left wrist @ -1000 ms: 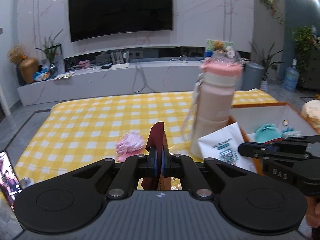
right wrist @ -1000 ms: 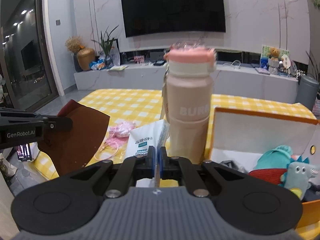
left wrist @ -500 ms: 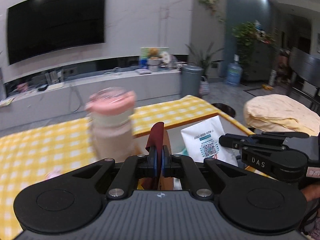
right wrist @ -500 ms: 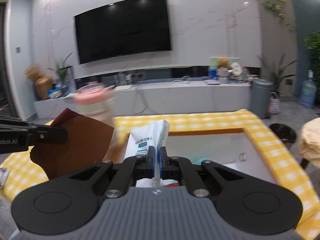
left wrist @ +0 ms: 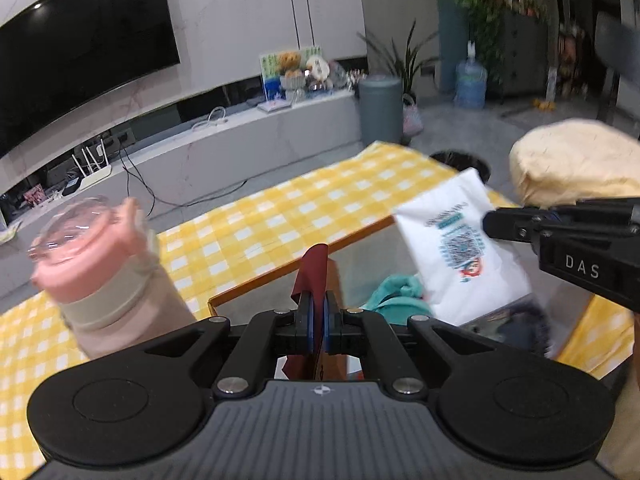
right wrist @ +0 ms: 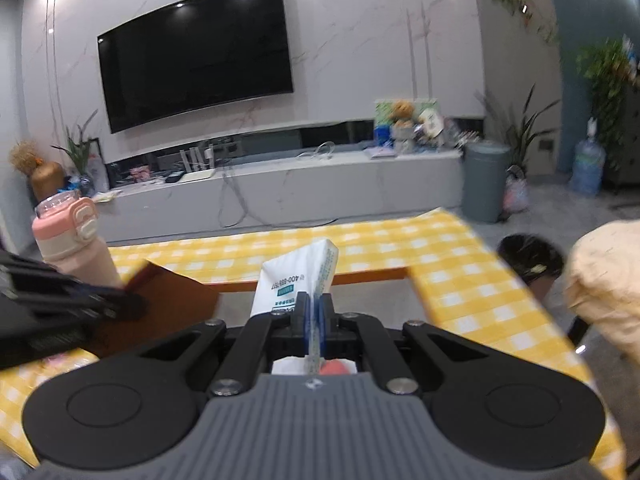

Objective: Organize soft objects
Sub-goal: 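Carry the brown pouch and white box over the open orange box with both grippers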

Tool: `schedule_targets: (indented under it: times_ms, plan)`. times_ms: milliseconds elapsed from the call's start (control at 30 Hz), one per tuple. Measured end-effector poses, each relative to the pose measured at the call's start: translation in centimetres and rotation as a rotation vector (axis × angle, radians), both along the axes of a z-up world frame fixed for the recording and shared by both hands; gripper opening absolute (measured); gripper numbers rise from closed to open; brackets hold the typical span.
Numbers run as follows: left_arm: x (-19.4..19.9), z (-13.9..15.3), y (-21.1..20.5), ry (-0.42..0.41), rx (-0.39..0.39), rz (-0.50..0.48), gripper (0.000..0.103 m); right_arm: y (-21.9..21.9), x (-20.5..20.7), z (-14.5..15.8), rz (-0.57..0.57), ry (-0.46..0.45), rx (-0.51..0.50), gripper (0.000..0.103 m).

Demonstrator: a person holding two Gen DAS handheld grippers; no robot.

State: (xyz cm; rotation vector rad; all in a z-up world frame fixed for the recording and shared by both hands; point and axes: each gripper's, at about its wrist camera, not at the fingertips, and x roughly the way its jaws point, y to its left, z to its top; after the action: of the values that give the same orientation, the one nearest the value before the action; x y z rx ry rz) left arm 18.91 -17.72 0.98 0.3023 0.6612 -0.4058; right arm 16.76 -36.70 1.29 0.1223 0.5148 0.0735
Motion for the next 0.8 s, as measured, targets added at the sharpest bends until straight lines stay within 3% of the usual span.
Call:
schedule_targets:
  times_ms: [200, 433, 667, 800]
  plan:
    - [1.6, -2.6, -1.0, 0.039, 0.118, 0.024, 0.004, 1.6, 4.4, -3.1, 0.052, 0.144, 0.105, 0.001]
    - [2.8, -4.7, -1.7, 0.097, 0.229, 0.032, 0.005, 3.4, 7.3, -5.8, 0.089, 0.289, 0.136, 0.001]
    - [3.4, -5.6, -2.1, 0.132, 0.265, 0.032, 0.006, 4.0, 8.7, -6.1, 0.124, 0.369, 0.111, 0.001]
    - [3.7, -5.7, -2.1, 0.142, 0.273, 0.035, 0.012, 4.6, 9.1, -6.3, 0.131, 0.401, 0.074, 0.002]
